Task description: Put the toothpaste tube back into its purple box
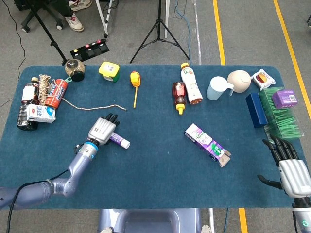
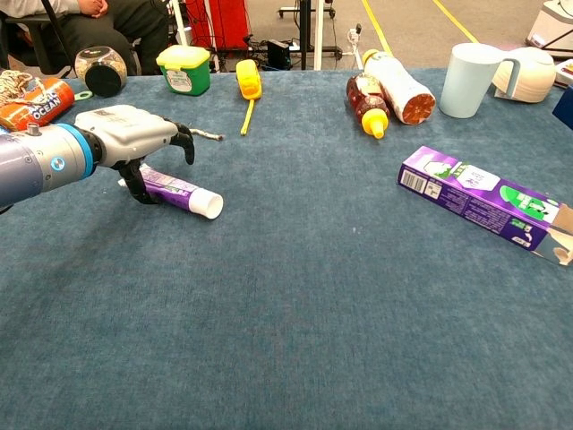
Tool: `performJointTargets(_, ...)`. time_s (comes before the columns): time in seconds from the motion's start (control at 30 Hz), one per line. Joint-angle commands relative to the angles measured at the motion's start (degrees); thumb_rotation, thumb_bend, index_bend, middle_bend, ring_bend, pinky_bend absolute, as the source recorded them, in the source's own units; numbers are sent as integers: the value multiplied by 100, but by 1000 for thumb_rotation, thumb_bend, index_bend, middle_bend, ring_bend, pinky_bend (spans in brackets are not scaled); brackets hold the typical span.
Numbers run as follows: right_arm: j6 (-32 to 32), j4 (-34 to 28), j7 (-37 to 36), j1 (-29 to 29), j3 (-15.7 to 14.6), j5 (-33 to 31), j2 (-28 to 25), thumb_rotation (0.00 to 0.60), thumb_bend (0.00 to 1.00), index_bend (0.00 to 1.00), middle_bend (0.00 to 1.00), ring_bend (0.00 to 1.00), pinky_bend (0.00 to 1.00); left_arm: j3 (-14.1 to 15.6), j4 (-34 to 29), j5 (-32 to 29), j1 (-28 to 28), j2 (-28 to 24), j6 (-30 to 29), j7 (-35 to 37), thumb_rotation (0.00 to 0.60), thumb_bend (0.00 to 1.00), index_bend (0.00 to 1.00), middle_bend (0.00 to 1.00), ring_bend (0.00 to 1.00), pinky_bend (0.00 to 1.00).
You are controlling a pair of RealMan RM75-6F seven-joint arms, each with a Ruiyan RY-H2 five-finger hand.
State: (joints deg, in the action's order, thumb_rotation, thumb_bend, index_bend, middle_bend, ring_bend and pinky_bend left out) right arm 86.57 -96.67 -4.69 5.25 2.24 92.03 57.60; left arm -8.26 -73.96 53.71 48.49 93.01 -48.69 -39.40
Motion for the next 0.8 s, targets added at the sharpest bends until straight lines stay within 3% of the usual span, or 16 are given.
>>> performJointTargets(0.03,4,-2,-2,-1,0,3,-3,600,0,94,19,0,53,34,-6,45,9,4,-22,55,600,236,312,193,155,434)
performJointTargets(0.43,32,-16,-9,-12,-6,30,-13,600,0,94,19,0,53,176,45,168,40,84,-149,35,600,269,481,365,296,519)
performJointTargets(0.6,39,-16,-24,-15,-5,31,-20,600,0,94,19,0,54,184,62,212,29,117,-216,81,600,335,575,502,414,611)
performJointTargets(0.8,53,-16,-36,-18,-3,39,-25,600,0,94,19,0,54,205,72,358,-1,126,-363,137,600,374,650,576,485,659)
